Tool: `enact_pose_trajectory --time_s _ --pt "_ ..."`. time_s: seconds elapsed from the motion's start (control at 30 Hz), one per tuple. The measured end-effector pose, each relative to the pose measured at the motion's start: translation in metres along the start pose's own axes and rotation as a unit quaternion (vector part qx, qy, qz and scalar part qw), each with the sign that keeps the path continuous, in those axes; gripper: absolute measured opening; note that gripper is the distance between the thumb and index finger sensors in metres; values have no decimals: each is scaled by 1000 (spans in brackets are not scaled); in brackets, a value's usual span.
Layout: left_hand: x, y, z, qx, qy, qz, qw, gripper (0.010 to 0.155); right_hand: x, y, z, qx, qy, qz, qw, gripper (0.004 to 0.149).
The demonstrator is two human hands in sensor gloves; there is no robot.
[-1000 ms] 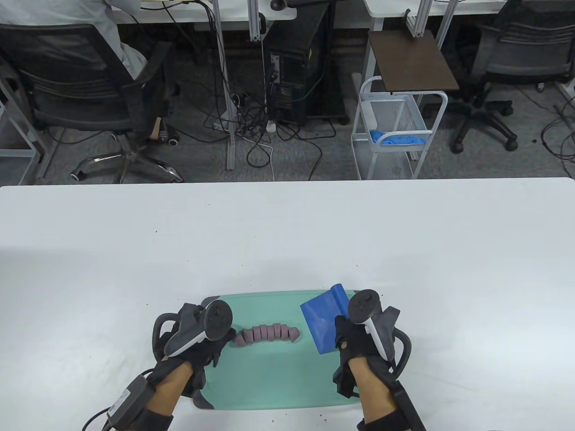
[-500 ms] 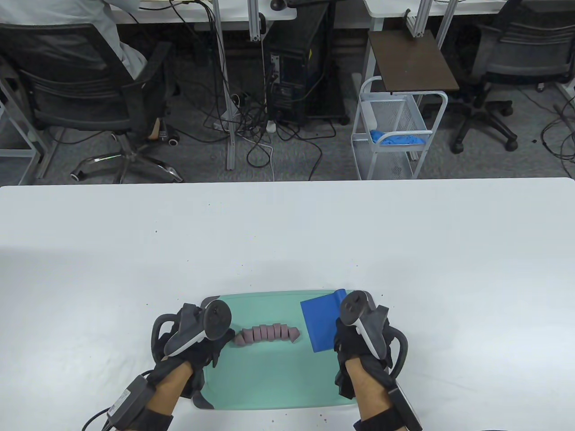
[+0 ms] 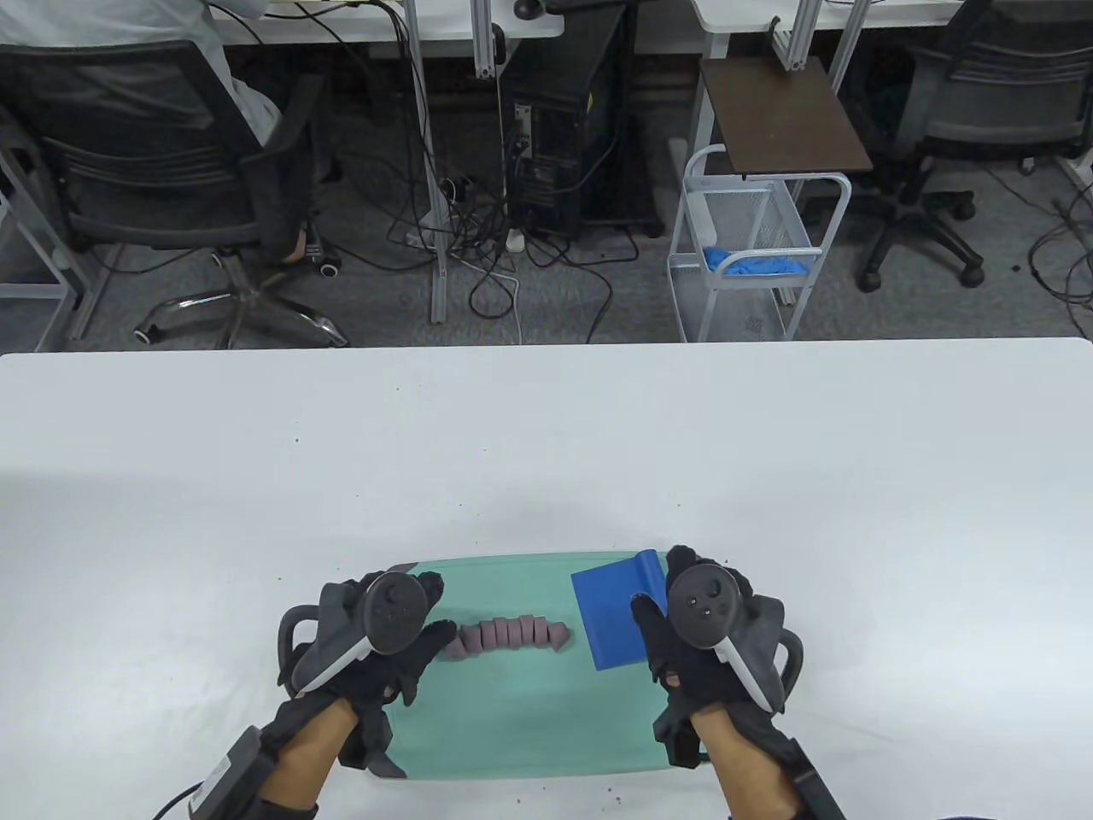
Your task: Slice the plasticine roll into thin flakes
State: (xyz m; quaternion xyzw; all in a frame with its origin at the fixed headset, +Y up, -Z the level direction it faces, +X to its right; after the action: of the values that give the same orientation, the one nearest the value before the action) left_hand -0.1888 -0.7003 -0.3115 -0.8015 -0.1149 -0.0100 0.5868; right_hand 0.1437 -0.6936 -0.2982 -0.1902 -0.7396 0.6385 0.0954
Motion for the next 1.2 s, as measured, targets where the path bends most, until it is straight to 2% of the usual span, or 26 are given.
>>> enact_pose_trajectory --time_s 0.17,0.33,0.53,0.8,1.2 --pt "-2 -21 3 2 16 -5 1000 78 -4 -11 -3 12 -7 -61 998 83" --pt "-6 -31 -9 -14 6 -9 1000 84 -15 -15 6 35 -26 -91 995 87" --pt "-11 -26 -25 -23 6 -17 1000 88 -25 -17 22 72 -31 -91 993 92" --pt "-13 -21 -36 -43 9 -21 999 89 -30 -18 35 125 -43 -77 988 94" --pt "-12 -20 -40 -46 16 -22 999 88 -28 -20 39 135 -45 -72 987 93"
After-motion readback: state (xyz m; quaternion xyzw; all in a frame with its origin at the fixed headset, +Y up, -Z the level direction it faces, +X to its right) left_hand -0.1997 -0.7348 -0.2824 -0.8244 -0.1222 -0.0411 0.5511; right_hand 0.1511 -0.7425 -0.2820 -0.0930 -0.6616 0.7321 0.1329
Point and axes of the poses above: the tracker on the back of each hand, its own x axis roughly to the thumb side, its own y axis roughly from the wrist to the fingertips, z = x × y, the point moved 5 cm from there along y, roughly from the wrist to the fingertips, and after that the axes turned 9 degrees about -x, right-handed, at the moved point
